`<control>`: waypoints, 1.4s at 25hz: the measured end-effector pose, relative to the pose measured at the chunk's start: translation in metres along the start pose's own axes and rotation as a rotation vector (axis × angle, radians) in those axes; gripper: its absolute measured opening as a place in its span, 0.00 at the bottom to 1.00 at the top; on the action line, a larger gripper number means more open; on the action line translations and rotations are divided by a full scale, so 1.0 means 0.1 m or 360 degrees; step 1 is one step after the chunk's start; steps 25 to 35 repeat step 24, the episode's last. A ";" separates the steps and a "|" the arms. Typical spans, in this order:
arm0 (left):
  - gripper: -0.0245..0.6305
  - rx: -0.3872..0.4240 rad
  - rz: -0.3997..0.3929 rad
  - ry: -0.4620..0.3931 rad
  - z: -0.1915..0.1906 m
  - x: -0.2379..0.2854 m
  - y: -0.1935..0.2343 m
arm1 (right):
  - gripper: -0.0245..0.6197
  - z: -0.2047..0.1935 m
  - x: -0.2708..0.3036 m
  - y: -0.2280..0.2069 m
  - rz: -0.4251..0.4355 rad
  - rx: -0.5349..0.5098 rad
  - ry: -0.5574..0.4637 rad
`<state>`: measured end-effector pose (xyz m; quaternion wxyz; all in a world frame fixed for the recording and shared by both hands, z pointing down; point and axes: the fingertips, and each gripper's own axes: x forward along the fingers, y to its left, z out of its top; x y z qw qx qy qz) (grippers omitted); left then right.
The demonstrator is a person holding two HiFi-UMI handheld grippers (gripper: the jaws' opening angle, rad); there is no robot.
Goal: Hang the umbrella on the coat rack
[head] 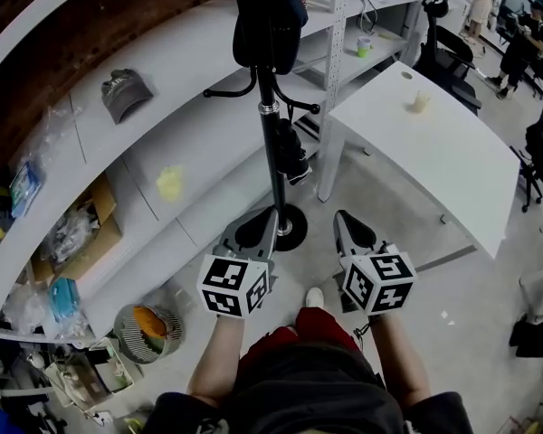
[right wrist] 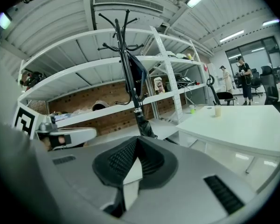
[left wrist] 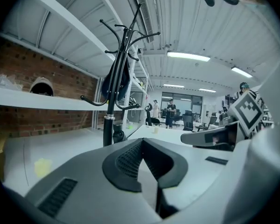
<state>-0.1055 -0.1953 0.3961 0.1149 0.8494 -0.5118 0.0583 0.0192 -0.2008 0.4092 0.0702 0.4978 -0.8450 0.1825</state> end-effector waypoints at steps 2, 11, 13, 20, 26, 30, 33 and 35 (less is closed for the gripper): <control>0.05 0.0009 0.0002 -0.0016 0.04 -0.07 -0.03 | 0.06 0.05 -0.05 0.07 0.0025 -0.0005 -0.0031; 0.05 0.0000 -0.0012 -0.0079 0.14 -0.35 -0.07 | 0.06 0.17 -0.21 0.41 0.0105 -0.0063 -0.0120; 0.06 0.0007 -0.0009 -0.0086 0.15 -0.41 -0.08 | 0.06 0.18 -0.26 0.46 0.0117 -0.0062 -0.0138; 0.05 0.0046 -0.0015 -0.0078 0.11 -0.61 -0.10 | 0.06 0.11 -0.40 0.65 0.0127 -0.0026 -0.0164; 0.06 0.0061 -0.0003 -0.0064 0.06 -0.73 -0.07 | 0.06 0.04 -0.44 0.77 0.0137 -0.0019 -0.0151; 0.06 0.0061 -0.0003 -0.0064 0.06 -0.73 -0.07 | 0.06 0.04 -0.44 0.77 0.0137 -0.0019 -0.0151; 0.06 0.0061 -0.0003 -0.0064 0.06 -0.73 -0.07 | 0.06 0.04 -0.44 0.77 0.0137 -0.0019 -0.0151; 0.06 0.0061 -0.0003 -0.0064 0.06 -0.73 -0.07 | 0.06 0.04 -0.44 0.77 0.0137 -0.0019 -0.0151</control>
